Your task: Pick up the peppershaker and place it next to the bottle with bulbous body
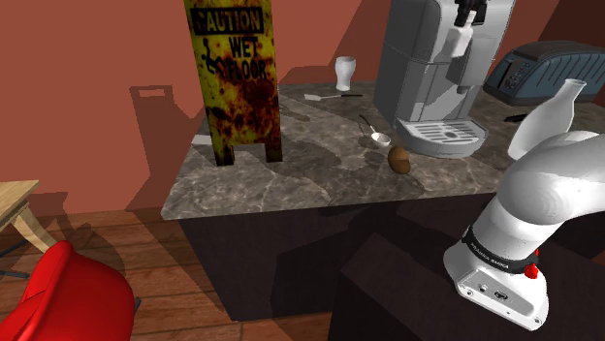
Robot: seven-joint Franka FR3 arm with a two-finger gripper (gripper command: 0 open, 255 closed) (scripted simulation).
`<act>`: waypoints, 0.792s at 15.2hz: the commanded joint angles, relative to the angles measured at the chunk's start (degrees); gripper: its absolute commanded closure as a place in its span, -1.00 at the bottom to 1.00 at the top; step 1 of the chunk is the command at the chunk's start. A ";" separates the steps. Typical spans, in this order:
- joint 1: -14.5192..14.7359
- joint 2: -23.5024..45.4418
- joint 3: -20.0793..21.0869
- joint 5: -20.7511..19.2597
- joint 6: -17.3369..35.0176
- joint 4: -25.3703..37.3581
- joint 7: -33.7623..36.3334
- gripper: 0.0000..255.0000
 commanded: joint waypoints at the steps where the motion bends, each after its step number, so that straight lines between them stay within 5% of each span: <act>1: -0.69 -2.01 -1.60 -1.32 -1.10 -0.64 -2.22 1.00; 12: -4.32 -9.50 -12.41 -10.33 -5.49 -0.79 -15.92 1.00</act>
